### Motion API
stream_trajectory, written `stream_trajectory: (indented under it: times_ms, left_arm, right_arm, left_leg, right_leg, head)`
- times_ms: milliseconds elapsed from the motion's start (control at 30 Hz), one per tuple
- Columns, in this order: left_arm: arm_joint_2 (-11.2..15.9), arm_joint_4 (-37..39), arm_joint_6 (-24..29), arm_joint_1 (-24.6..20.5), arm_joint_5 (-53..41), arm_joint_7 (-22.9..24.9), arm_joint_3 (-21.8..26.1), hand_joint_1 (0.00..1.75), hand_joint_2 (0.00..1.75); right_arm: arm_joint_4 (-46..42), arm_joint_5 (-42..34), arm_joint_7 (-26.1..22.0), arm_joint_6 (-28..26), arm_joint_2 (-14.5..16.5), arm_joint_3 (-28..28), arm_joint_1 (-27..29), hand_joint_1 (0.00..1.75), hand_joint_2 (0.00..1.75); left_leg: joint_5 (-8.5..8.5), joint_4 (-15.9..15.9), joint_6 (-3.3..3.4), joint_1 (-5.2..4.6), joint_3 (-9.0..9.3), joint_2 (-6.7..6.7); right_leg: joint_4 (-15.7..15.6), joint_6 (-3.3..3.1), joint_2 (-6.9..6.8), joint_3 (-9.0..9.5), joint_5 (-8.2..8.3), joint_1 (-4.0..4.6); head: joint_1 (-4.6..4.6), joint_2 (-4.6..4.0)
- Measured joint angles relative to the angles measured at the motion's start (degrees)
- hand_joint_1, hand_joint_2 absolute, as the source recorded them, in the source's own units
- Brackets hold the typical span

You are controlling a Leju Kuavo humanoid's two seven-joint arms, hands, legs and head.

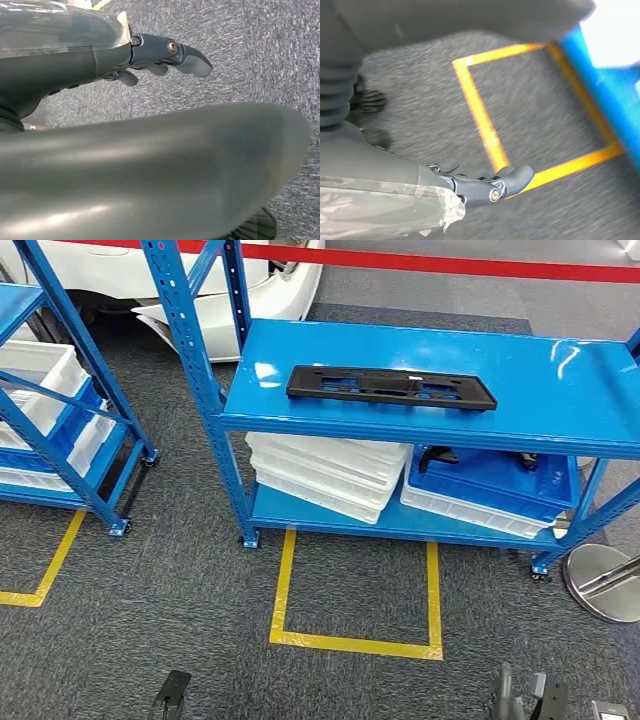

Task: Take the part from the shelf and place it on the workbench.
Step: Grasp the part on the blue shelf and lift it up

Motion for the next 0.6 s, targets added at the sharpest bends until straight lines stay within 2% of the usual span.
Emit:
stream_trajectory:
  times_ms: [67,233,300,367,433,467,500,533,567,600]
  left_arm:
    - [0.0,0.1,0.0,0.0,-0.1,0.0,0.2,0.00,0.00]
    - [0.0,0.3,0.0,-0.1,-0.9,0.0,0.7,0.00,0.00]
    - [-0.1,0.3,0.0,-0.2,-1.0,0.0,0.9,0.00,0.00]
    - [-0.3,0.3,0.0,-0.3,-1.0,0.0,1.1,0.00,0.00]
    - [-0.4,0.3,0.0,-0.3,-1.0,0.1,1.4,0.00,0.00]
    - [-0.4,0.4,0.0,-0.2,-1.0,0.2,1.5,0.00,0.00]
    - [-0.5,0.4,0.0,-0.2,-1.1,0.2,1.7,0.00,0.00]
    - [-0.5,0.4,0.0,-0.1,-1.1,0.3,1.9,0.00,0.00]
    - [-0.5,0.4,0.0,-0.1,-1.2,0.3,2.0,0.00,0.00]
    - [-0.6,0.4,0.0,-0.1,-1.4,0.3,2.2,0.00,0.00]
  right_arm:
    - [-1.7,-0.2,-0.2,0.5,0.3,1.3,0.3,0.00,1.75]
    - [-9.8,-1.6,-0.8,2.7,1.5,8.6,1.5,0.00,1.75]
    - [-13.0,-2.4,-1.0,3.5,1.8,11.7,1.9,0.00,0.87]
    - [-16.0,-3.3,-1.2,4.2,1.9,14.9,2.2,0.00,0.00]
    - [-18.7,-4.3,-1.2,5.0,2.0,18.3,2.5,0.00,0.00]
    - [-19.9,-4.9,-1.1,5.3,2.0,20.0,2.7,0.00,0.00]
    - [-21.1,-5.4,-0.9,5.6,2.0,21.7,2.9,0.00,0.00]
    - [-22.2,-6.0,-0.6,5.9,2.0,23.4,3.1,0.00,0.00]
    - [-23.4,-6.5,-0.4,6.1,2.0,25.1,3.2,0.00,0.00]
    - [-24.7,-7.1,-0.1,6.4,2.0,26.9,3.3,0.00,0.00]
  left_leg:
    - [-0.01,0.1,0.02,-0.05,-0.02,-0.01]
    - [-0.02,0.2,0.17,-0.36,-0.06,-0.04]
    - [0.29,-0.3,0.60,-0.11,0.12,0.03]
    - [0.61,-0.8,1.02,0.32,0.33,0.12]
    - [0.66,-0.9,1.07,0.49,0.36,0.15]
    - [0.62,-0.8,1.02,0.56,0.38,0.14]
    - [0.56,-0.8,0.92,0.66,0.43,0.11]
    - [0.45,-0.8,0.75,0.79,0.56,0.05]
    - [0.28,-0.8,0.49,0.95,0.79,-0.02]
    - [0.05,-0.8,0.11,1.08,1.04,-0.09]
  right_leg:
    - [0.0,0.04,-0.01,-0.01,0.03,-0.05]
    - [-0.2,0.33,-0.02,-0.03,0.20,-0.36]
    - [0.1,0.63,-0.08,-0.11,-0.10,-0.39]
    - [3.2,1.00,-0.23,-1.52,-2.18,-0.46]
    - [10.8,1.39,-0.35,-5.23,-5.65,-0.73]
    - [14.4,1.57,-0.38,-7.16,-6.74,-0.90]
    - [16.4,1.73,-0.43,-8.40,-6.76,-1.05]
    - [16.1,1.87,-0.51,-8.58,-5.57,-1.18]
    - [13.5,1.97,-0.60,-7.67,-3.40,-1.31]
    - [9.5,2.08,-0.67,-6.12,-0.95,-1.46]
  head:
    - [0.00,0.00]
    - [-0.02,0.00]
    - [-0.02,0.00]
    - [0.04,0.00]
    - [0.08,0.01]
    - [0.07,0.01]
    - [0.06,0.01]
    - [0.06,0.00]
    - [0.06,0.00]
    - [0.08,0.00]
